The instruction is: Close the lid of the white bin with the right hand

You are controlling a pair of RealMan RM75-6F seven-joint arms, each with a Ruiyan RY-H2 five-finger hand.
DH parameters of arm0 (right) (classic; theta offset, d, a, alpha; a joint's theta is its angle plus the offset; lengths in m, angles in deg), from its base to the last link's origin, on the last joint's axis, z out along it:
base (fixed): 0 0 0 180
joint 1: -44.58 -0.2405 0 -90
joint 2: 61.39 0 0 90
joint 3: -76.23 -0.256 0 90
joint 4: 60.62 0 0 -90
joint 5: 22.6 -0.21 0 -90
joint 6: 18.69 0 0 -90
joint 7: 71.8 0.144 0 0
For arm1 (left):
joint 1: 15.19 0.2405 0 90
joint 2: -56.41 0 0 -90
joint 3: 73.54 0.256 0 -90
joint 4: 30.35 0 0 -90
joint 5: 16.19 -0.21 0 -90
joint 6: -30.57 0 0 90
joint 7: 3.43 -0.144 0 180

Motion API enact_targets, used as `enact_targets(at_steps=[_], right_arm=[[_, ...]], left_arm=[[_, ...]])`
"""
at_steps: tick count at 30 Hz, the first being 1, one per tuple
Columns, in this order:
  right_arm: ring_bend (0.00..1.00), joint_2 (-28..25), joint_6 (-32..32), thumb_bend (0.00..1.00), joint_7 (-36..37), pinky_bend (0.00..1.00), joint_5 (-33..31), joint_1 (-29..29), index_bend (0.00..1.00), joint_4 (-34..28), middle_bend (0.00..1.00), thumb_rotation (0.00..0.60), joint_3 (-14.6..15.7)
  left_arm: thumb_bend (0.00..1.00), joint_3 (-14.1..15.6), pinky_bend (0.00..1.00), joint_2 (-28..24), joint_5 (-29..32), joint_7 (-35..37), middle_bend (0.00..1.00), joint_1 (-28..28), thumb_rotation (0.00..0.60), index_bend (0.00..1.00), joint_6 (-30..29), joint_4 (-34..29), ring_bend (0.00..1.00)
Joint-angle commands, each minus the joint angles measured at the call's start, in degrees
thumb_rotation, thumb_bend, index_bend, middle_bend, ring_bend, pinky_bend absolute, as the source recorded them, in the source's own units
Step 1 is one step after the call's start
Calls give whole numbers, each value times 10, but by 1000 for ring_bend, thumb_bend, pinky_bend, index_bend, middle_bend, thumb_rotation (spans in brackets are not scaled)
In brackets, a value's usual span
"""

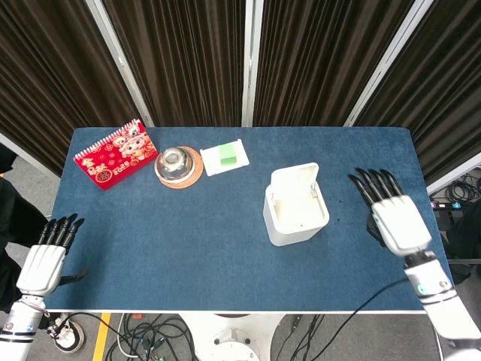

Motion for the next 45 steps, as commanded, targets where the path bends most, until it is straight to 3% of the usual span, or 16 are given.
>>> enact_targets(at_steps=[1, 7, 12, 22, 27, 32, 40, 45], right_arm=[[0, -16, 91, 1000, -15, 0, -95, -80, 0, -11, 17, 600, -53], [0, 10, 180, 1000, -58, 0, -207, -176, 0, 20, 7, 600, -66], [0, 37, 213, 1000, -61, 0, -263, -228, 0, 39, 6, 600, -65], [0, 49, 248, 1000, -76, 0, -346, -292, 0, 48, 26, 600, -31], [2, 42, 241, 1000, -74, 10, -350, -297, 0, 39, 110, 600, -17], [86, 22, 233, 1000, -72, 115, -343, -295, 0, 19, 205, 600, -4], [162, -3, 227, 1000, -56, 197, -313, -278, 0, -13, 243, 600, 19], [163, -12, 224, 1000, -37, 198, -276, -258, 0, -31, 244, 600, 34]], left_arm=[[0, 0, 48, -2, 2, 3, 0, 1, 600, 26, 0, 0, 0], [0, 0, 49, -1, 4, 5, 0, 0, 600, 26, 3, 3, 0], [0, 0, 50, 0, 8, 8, 0, 0, 600, 26, 7, 6, 0], [0, 1, 94, -1, 12, 16, 0, 0, 600, 26, 11, 9, 0], [0, 1, 94, -1, 12, 17, 0, 0, 600, 26, 12, 11, 0], [0, 0, 94, -2, 11, 18, 0, -1, 600, 26, 11, 10, 0], [0, 2, 94, -2, 10, 13, 0, -2, 600, 26, 13, 6, 0], [0, -1, 94, -11, 8, 10, 0, -4, 600, 26, 12, -2, 0]])
